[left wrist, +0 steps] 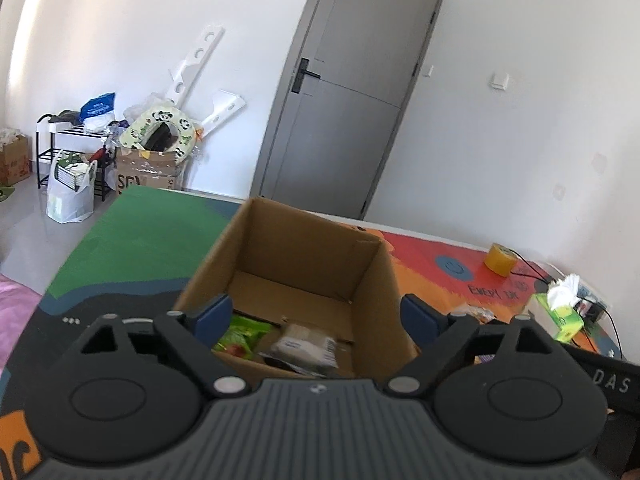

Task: Organize snacks
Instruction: 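Withdraw both tools from the box back toward the snacks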

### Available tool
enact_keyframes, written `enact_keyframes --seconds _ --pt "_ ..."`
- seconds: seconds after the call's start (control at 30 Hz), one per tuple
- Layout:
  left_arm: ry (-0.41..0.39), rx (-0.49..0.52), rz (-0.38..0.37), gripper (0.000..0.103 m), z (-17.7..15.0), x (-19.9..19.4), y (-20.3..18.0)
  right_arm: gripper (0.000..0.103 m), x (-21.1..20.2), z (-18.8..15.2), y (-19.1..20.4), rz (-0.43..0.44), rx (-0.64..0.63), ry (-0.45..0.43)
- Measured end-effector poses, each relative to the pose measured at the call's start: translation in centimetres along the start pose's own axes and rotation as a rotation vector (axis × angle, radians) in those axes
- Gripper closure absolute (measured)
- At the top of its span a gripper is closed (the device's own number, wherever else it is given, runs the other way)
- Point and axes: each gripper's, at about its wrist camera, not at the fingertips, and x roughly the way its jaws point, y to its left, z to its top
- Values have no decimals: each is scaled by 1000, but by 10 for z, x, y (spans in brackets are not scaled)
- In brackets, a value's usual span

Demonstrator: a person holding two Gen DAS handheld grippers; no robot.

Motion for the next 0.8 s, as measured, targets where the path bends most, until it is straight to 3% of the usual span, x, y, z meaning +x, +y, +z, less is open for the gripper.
enact_keyframes --seconds 0.27,0.8 --pt "7 51 -36 4 -12 -6 -34 0 -25 -9 -31 -39 37 -14" --pt "38 93 -127 1 -32 -4 -90 0 -70 -23 -89 -160 92 -58"
